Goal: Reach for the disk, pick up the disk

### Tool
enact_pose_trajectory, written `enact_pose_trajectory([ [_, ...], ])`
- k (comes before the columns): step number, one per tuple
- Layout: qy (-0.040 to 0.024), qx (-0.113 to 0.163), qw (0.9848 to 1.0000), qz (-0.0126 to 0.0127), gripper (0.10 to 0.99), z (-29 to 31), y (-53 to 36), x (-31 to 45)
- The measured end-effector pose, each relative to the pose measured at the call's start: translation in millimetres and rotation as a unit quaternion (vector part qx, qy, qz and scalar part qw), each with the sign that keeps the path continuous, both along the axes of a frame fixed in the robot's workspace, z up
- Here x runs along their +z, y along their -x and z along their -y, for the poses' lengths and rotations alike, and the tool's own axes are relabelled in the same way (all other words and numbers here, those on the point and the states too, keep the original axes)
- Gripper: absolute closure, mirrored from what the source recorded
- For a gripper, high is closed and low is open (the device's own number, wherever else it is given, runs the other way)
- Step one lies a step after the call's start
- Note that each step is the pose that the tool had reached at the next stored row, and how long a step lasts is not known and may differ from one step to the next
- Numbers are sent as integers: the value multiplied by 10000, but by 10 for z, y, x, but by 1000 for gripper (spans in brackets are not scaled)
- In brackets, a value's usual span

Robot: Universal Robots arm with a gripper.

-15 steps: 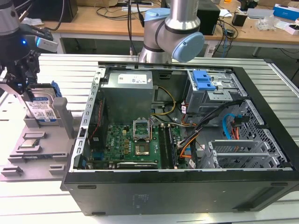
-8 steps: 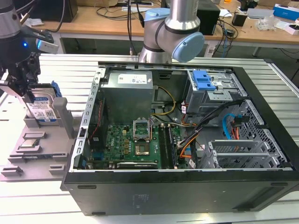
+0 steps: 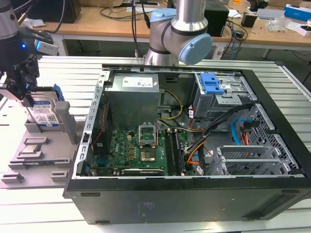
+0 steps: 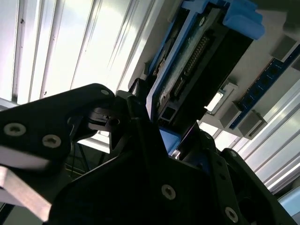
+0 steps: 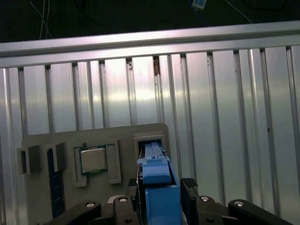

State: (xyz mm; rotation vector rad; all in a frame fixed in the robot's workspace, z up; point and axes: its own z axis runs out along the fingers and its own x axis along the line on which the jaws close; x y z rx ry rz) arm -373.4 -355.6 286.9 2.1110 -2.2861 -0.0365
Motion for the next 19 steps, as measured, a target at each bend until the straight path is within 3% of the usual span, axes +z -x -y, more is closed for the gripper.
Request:
enact_pose_trajectory([
  [7, 0, 0, 10000, -1, 616, 0, 1, 0],
  [8, 0, 0, 10000, 0, 718, 0, 1, 0],
  [19, 1, 0, 10000, 0, 718, 0, 3, 0],
])
